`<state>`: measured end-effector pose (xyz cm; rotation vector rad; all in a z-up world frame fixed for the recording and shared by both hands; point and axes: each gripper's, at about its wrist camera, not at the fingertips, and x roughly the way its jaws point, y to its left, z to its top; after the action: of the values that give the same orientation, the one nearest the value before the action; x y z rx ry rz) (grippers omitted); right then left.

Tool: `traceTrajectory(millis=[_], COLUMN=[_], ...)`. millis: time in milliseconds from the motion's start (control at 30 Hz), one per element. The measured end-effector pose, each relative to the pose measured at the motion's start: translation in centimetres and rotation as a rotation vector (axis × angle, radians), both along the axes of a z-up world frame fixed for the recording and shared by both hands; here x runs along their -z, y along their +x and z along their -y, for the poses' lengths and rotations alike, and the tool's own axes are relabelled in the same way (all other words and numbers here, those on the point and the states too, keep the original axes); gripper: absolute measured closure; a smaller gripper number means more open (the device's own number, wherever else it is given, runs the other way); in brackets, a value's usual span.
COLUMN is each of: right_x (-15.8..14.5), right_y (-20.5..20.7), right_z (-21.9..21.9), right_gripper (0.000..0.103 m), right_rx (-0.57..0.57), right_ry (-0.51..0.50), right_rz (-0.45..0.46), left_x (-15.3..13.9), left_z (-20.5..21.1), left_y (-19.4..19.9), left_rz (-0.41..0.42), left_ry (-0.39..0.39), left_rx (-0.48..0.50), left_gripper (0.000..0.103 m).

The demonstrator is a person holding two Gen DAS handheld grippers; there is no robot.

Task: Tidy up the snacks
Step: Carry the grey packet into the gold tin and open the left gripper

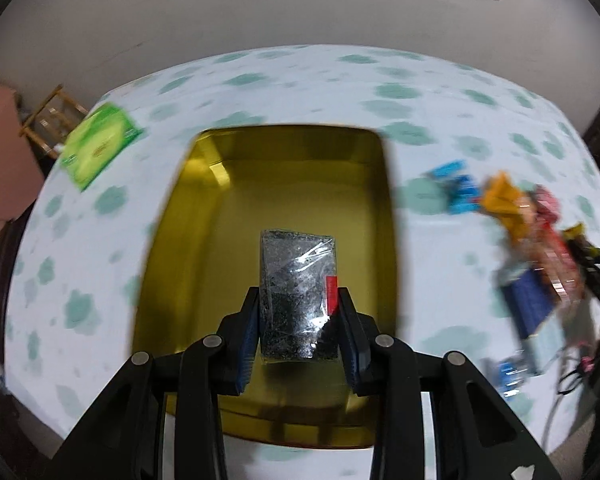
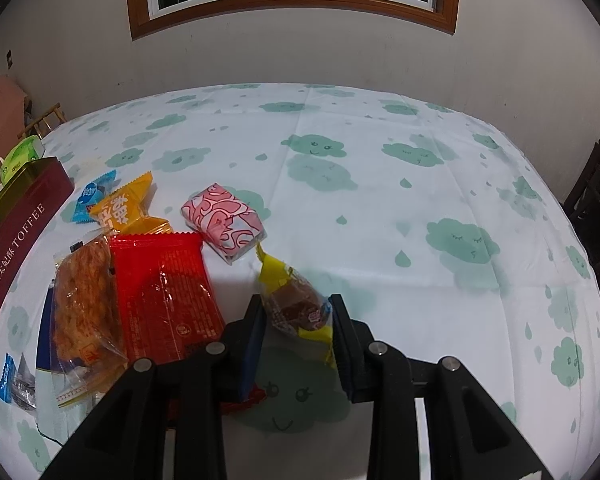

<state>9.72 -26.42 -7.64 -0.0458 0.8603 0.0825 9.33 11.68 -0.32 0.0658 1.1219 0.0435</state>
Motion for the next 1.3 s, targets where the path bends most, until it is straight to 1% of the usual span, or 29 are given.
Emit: traceTrajectory(millis=[133,233,333,433,667,767,867,1067,1200,1267,1300], right_x=[0.0,0.0,0.0,-0.1,-0.2,-0.4,-0.9,-3.4,-5.0,-5.7,-6.0], right_y=[0.0,0.0,0.1,0.3,0.5,0.6,0.3,-0.3,-1.0,-1.4,-1.6], right_z=[-0.2,-0.1,-0.2,-0.3,-0.7,-1.1,-1.5,-1.6,-2.4,-3.1,-3.5], right_gripper=[0.071,0.071,0.071,0.071,0.071,0.073,0.073,0.074,0.076,0.076,0.076], right_rx=[0.000,0.003,0.012,0.020,0.055,0.071,0.074,0.109,0.107,0.093,0.086], right_ry=[-0.004,-0.001,-0.004,-0.012,-0.036,-0.062,-0.080,-0.049,-0.026,0.000,0.006], right_rz=[0.000,0.000,-0.006,-0.024,-0.050,-0.059,-0.043,-0.020,0.004,0.012,0.016], left_x=[1.2,2.6,3.3,3.8,4.9,4.8,4.7,4.2,3.7,3.1,2.9], left_z=[-3.5,-5.7,-6.5,-6.6,-6.8,-7.0,-7.0,-6.8,-6.8,-6.5,-6.4], left_y=[-0.2,-0.2,-0.3,-0.6,-0.9,-1.1,-1.3,-1.5,-1.8,-2.3,-2.5], left_rz=[-0.027,-0.060,-0.076,-0.086,-0.111,-0.099,-0.092,-0.068,-0.046,-0.017,-0.007], left_ry=[0.021,0.003,-0.009,-0.002,-0.020,-0.026,-0.026,-0.015,-0.035,-0.037,-0.040], left_rx=[-0.033,-0.060,-0.058,-0.044,-0.029,-0.032,-0.026,-0.021,-0.020,-0.016,-0.013], left_gripper=[0.071,0.071,0.071,0.071,0.071,0.071,0.071,0.069,0.062,0.058,0.053])
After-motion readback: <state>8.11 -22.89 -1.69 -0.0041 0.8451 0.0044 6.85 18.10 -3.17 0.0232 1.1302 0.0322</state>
